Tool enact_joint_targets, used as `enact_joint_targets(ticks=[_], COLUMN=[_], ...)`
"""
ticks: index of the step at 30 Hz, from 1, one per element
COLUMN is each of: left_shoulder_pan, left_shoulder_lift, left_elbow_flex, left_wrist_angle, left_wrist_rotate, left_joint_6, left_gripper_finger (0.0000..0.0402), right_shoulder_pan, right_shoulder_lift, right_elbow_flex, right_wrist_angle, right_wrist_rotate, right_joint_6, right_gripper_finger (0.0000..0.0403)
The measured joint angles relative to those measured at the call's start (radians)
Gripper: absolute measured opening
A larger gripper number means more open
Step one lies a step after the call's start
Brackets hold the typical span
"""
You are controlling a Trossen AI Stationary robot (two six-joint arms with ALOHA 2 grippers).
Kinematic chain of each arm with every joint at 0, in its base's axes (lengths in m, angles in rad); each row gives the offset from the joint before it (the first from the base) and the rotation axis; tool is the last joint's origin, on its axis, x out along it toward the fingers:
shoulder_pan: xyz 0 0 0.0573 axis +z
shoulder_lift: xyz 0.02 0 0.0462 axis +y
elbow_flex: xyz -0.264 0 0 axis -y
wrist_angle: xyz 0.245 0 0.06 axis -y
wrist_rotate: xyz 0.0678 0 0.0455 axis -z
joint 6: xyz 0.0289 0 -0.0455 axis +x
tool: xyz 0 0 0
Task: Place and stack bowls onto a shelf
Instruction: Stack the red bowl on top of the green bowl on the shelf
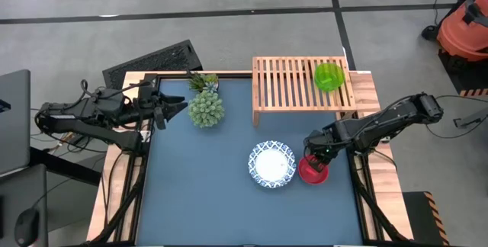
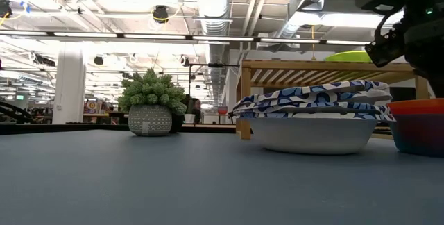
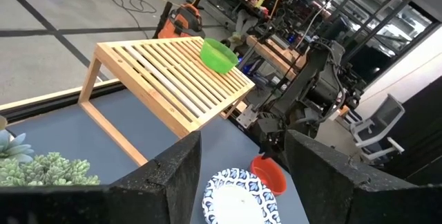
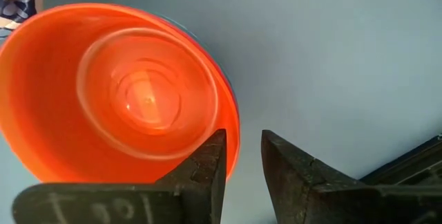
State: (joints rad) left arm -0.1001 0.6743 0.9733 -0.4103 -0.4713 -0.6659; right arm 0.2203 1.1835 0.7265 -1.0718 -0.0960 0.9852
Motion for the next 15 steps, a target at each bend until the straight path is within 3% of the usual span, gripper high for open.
enact_joint_targets(ticks=[15], left_shoulder_pan=[0.000], left_shoulder_lift=[0.000], left_elbow_flex=[0.000], left_wrist_angle=[-0.001], left_wrist_rotate=[0.000], left_joint_6=[0.000], left_gripper_finger=[0.0197], right_shoulder_pan=[0.000], right_shoulder_lift=[0.000], right_elbow_flex=[0.000], right_wrist_angle=[0.004], right_wrist_rotate=[0.010], right_joint_6=[-0.011], right_gripper_finger=[0.0017])
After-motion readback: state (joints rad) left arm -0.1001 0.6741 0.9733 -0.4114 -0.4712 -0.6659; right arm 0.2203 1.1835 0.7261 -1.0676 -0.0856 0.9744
